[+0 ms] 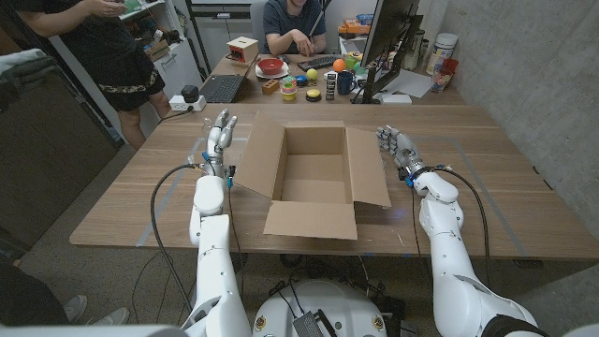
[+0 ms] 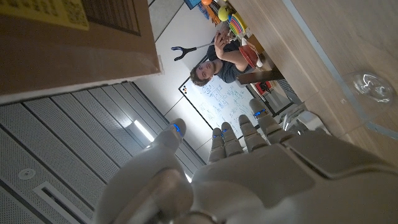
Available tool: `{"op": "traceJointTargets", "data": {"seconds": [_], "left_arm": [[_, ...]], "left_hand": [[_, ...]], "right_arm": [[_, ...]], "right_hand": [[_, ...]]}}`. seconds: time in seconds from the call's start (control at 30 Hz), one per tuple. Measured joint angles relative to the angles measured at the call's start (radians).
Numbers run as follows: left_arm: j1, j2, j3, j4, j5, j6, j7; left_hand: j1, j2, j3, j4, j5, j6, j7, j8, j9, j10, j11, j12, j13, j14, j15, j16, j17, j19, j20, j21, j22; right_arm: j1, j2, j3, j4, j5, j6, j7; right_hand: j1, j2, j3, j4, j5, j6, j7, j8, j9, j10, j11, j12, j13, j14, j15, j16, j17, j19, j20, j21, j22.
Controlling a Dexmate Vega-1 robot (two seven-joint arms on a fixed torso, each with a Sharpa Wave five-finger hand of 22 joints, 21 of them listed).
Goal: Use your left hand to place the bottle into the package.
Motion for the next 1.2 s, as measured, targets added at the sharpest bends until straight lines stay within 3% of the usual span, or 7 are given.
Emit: {"op": "traceJointTargets", "data": {"seconds": [0.3,0.5,0.67,0.8,0.87,1.2], "left_arm": [[0.017,-0.029,0.008,-0.020,0.114,-0.008,0.150],[0.031,-0.045,0.025,-0.036,0.197,0.014,0.269],[0.039,-0.052,0.039,-0.050,0.252,0.045,0.345],[0.044,-0.060,0.051,-0.065,0.280,0.078,0.384],[0.046,-0.064,0.053,-0.073,0.288,0.100,0.397],[0.051,-0.076,0.054,-0.105,0.298,0.182,0.425]], "left_hand": [[-0.002,-0.054,-0.047,-0.016,-0.005,-0.044,0.004,0.000,0.005,-0.035,0.007,0.000,0.000,-0.031,0.005,0.000,-0.003,-0.027,0.002,-0.023,0.001],[-0.010,-0.104,-0.090,-0.024,-0.005,-0.102,0.011,0.000,0.005,-0.083,0.018,0.000,0.000,-0.082,0.002,-0.008,0.000,-0.085,0.001,-0.056,0.001],[-0.019,-0.125,-0.123,-0.025,0.004,-0.172,0.020,0.000,0.005,-0.146,0.037,0.000,0.005,-0.140,0.001,-0.014,0.000,-0.115,0.003,-0.087,0.006],[-0.030,-0.142,-0.149,-0.018,0.011,-0.195,0.030,0.000,0.009,-0.202,0.067,0.000,0.005,-0.181,0.022,-0.014,0.005,-0.115,0.004,-0.108,0.006],[-0.031,-0.151,-0.160,-0.014,0.011,-0.195,0.030,0.000,0.009,-0.216,0.081,0.000,0.005,-0.192,0.034,-0.014,0.005,-0.121,0.011,-0.114,0.006],[-0.080,-0.208,-0.231,-0.004,0.019,-0.196,0.050,0.000,0.014,-0.244,0.120,0.012,0.010,-0.226,0.067,-0.014,0.009,-0.119,0.114,-0.137,0.006]], "right_arm": [[0.010,0.008,0.012,0.014,-0.015,0.007,0.005],[0.015,0.010,0.019,0.023,-0.021,0.011,0.007],[0.019,0.011,0.023,0.029,-0.024,0.014,0.009],[0.020,0.011,0.025,0.031,-0.027,0.017,0.012],[0.021,0.011,0.026,0.033,-0.028,0.019,0.013],[0.023,0.010,0.028,0.039,-0.033,0.024,0.018]], "right_hand": [[-0.005,-0.005,-0.005,0.005,0.000,0.000,0.000,0.000,0.002,0.000,0.000,0.000,0.000,0.000,0.000,0.000,0.005,0.000,0.000,0.000,0.000],[-0.012,-0.001,-0.006,0.006,0.000,0.000,0.000,0.000,0.003,0.000,0.000,0.000,0.000,0.000,0.000,0.000,0.005,0.000,0.000,0.000,0.000],[-0.015,-0.004,-0.010,0.009,0.000,0.000,0.000,0.000,0.003,0.000,0.000,0.000,0.000,0.000,0.000,0.000,0.005,0.000,0.000,-0.008,0.000],[-0.018,-0.008,-0.010,0.010,0.000,0.000,0.000,0.000,0.003,0.000,0.000,0.000,0.000,0.000,0.000,0.000,0.005,0.003,0.004,-0.008,0.000],[-0.018,-0.008,-0.014,0.014,0.000,0.000,0.000,0.000,0.003,0.000,0.000,0.000,0.000,0.000,0.000,0.000,0.005,0.003,0.004,-0.008,0.000],[-0.024,-0.013,-0.014,0.014,0.000,0.000,0.000,0.000,0.002,0.000,0.000,0.000,0.000,0.000,0.000,0.000,0.005,0.003,0.004,-0.008,0.000]]}}
